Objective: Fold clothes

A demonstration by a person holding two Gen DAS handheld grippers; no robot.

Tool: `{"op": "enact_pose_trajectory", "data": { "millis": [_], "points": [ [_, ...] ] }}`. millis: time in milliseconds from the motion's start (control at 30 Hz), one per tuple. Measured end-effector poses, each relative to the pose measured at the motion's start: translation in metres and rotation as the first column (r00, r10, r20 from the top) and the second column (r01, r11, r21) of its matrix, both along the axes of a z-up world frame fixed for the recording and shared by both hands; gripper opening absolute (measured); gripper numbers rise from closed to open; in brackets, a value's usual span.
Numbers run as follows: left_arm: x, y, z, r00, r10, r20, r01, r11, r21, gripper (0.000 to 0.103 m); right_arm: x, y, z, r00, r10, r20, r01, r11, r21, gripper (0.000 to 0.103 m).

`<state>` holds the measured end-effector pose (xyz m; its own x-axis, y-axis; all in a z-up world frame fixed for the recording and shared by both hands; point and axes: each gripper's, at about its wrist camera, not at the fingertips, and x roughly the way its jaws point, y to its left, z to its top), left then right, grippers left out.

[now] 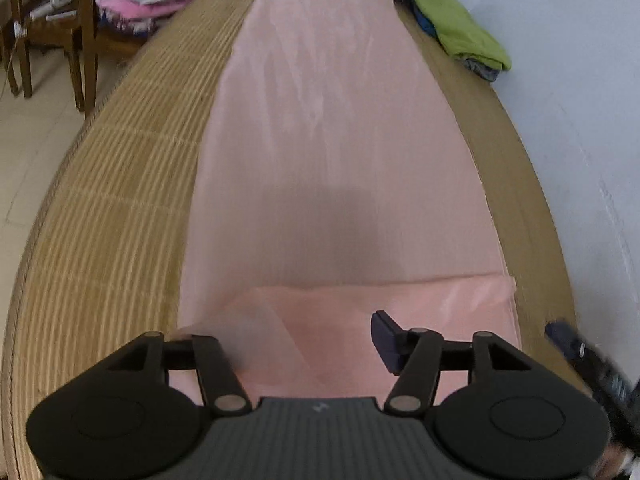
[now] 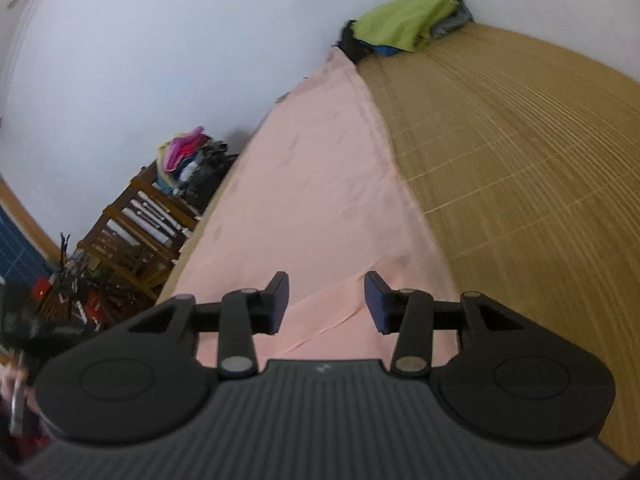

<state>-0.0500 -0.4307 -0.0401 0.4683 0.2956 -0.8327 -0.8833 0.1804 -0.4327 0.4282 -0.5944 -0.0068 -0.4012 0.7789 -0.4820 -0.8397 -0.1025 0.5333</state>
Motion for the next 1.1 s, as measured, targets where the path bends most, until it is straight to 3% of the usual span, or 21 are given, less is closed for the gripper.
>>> {"op": "enact_pose_trajectory", "data": {
  "millis": [133, 267, 433, 567, 700, 900, 1100],
  "points": [
    [-0.005, -0.003, -0.005, 0.998, -0.025, -0.052, 0.025, 1.000, -0.006, 0.061, -0.039, -0.047, 0.003, 0.999, -0.006, 0.032, 0.007, 1.000, -0.031, 0.046],
    [-0.006, -0.004, -0.009, 0.990, -0.128, -0.063, 0.129, 0.992, 0.011, 0.061, -0.085, -0.104, -0.007, 0.996, -0.071, 0.053, 0.074, 0.995, -0.064, 0.046],
    [-0.006, -0.030, -0.001, 0.949, -0.282, -0.144, 0.291, 0.956, 0.048, 0.062, -0.140, -0.178, -0.022, 0.968, -0.244, 0.055, 0.249, 0.958, -0.141, 0.046],
    [0.000, -0.045, 0.004, 0.916, -0.351, -0.196, 0.373, 0.924, 0.087, 0.064, -0.174, -0.215, -0.026, 0.958, -0.278, 0.073, 0.287, 0.936, -0.201, 0.046],
    [0.008, -0.056, 0.003, 0.896, -0.378, -0.231, 0.410, 0.906, 0.107, 0.064, -0.194, -0.236, -0.026, 0.949, -0.304, 0.079, 0.313, 0.935, -0.166, 0.046],
    [0.015, -0.060, 0.000, 0.861, -0.444, -0.248, 0.480, 0.871, 0.108, 0.064, -0.219, -0.252, -0.034, 0.907, -0.418, 0.037, 0.418, 0.891, -0.178, 0.046],
    [0.005, -0.045, 0.003, 0.804, -0.541, -0.246, 0.585, 0.794, 0.166, 0.072, -0.266, -0.253, -0.033, 0.866, -0.500, 0.016, 0.491, 0.842, -0.226, 0.046]
  ]
}}
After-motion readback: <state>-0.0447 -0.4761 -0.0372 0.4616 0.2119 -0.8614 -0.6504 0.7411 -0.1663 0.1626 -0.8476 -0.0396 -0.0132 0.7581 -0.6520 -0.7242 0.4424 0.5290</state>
